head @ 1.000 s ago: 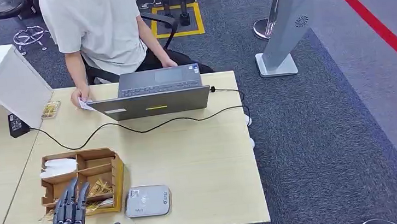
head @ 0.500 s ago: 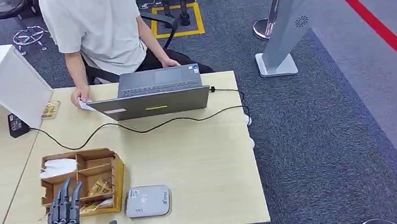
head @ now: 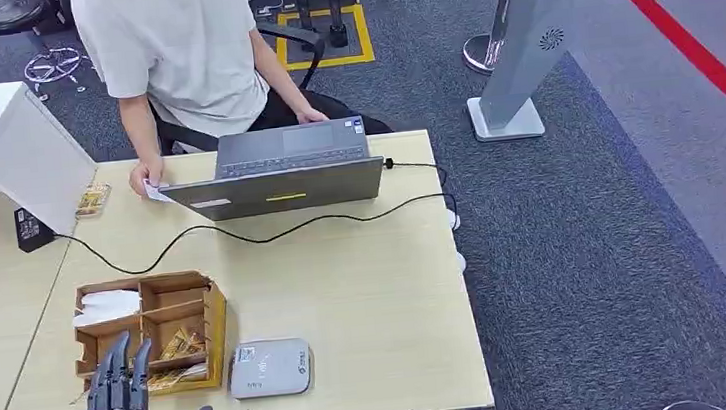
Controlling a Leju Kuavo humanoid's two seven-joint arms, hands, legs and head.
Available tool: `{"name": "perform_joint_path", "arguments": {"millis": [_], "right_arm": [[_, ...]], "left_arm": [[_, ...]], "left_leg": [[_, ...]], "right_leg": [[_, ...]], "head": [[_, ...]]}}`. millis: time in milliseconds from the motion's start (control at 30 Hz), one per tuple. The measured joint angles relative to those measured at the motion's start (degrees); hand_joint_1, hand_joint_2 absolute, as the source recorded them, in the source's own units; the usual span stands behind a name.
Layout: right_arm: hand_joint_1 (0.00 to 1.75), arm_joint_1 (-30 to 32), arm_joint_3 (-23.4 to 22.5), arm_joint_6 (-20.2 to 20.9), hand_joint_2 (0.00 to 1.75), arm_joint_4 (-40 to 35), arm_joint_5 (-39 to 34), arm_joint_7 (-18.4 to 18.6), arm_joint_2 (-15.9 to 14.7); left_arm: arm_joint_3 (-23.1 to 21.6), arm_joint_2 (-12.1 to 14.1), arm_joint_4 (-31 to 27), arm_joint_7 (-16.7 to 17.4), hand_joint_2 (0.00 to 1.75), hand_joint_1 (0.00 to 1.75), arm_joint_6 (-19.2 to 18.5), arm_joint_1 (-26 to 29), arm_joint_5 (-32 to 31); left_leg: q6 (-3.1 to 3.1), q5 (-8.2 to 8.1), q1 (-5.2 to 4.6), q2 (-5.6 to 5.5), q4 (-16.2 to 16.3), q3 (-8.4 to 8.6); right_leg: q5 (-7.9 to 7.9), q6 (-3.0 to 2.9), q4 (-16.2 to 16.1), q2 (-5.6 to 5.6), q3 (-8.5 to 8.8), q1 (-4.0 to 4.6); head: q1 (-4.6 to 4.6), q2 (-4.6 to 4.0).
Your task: Pass the card to the sensor for recognition and then transmit it.
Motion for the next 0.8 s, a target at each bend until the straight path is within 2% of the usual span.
{"name": "perform_joint_path", "arguments": {"millis": [200,500,800], "right_arm": [[0.0,-0.1,0.0,0.4,1.75,0.0,0.8,-0.2,0.0],[0.0,-0.1,0.0,0.4,1.75,0.0,0.9,-0.2,-0.1],[0.0,-0.1,0.0,0.4,1.75,0.0,0.9,-0.2,-0.1]], "left_arm": [[0.0,1.5,2.7,-2.1,1.75,0.0,0.5,-0.7,-0.3],[0.0,2.7,5.1,-2.1,1.75,0.0,0.6,-1.9,-0.8],[0.0,2.8,5.6,-2.1,1.75,0.0,0.6,-2.2,-0.8]], "left_leg": [[0.0,0.0,0.0,0.0,0.0,0.0],[0.0,0.0,0.0,0.0,0.0,0.0],[0.0,0.0,0.0,0.0,0.0,0.0]], "right_leg": [[0.0,0.0,0.0,0.0,-0.01,0.0],[0.0,0.0,0.0,0.0,0.0,-0.01],[0.0,0.0,0.0,0.0,0.0,0.0]], "head": [[0.02,0.0],[0.0,0.0],[0.0,0.0]]}}
